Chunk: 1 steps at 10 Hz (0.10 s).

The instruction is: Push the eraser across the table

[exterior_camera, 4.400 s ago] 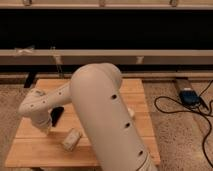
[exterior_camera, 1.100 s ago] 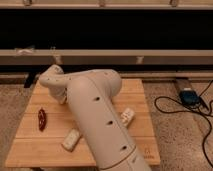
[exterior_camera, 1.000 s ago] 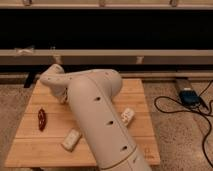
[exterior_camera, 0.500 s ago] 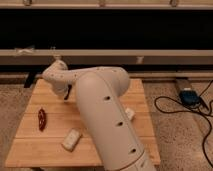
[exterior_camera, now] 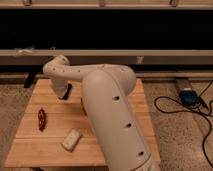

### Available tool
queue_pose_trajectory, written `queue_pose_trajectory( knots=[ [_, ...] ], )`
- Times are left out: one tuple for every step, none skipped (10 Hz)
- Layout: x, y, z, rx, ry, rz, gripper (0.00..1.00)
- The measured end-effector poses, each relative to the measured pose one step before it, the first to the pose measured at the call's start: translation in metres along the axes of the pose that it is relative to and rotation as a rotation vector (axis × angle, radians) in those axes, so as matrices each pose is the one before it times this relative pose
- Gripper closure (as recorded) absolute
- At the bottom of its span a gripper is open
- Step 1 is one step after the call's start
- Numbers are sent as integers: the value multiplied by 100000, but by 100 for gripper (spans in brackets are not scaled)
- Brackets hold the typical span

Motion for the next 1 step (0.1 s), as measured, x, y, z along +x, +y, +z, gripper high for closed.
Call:
queue_pose_trajectory(
  knots=[
    [7,2,-3,15,8,27,80]
  ],
)
